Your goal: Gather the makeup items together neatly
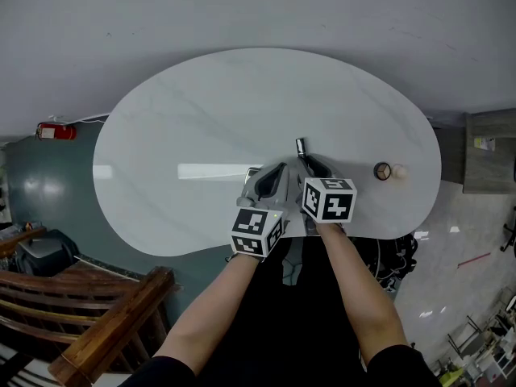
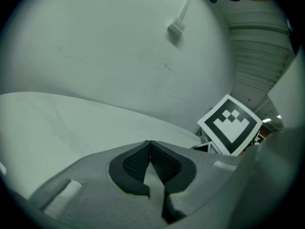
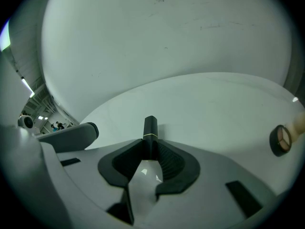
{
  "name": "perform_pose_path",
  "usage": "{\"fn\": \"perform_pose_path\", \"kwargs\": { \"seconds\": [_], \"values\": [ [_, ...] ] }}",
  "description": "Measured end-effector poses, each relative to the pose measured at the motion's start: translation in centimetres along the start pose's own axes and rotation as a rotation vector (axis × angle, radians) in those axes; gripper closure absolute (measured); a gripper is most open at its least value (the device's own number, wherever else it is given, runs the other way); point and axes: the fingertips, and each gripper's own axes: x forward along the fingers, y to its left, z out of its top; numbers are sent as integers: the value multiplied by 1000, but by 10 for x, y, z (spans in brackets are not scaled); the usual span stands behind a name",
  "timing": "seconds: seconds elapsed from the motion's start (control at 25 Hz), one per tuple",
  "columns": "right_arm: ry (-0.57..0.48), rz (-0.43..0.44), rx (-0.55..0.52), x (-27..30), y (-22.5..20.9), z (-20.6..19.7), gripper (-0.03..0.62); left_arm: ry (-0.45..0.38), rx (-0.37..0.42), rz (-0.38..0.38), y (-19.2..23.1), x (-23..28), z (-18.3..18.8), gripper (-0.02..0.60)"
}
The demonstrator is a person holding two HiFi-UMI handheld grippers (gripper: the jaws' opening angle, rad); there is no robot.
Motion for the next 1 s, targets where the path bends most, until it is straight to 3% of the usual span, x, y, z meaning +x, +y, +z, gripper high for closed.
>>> {"fn": "perform_pose_path", "kwargs": {
  "seconds": [0.6,1.0],
  "values": [
    [-80,-90,111,-72,-84,-9,485,56,62,-137,-90,41,-13,572],
    [-88,-143,171,-99,-137,-29,485,99,93,-186,-136,62,-31,572]
  ]
}}
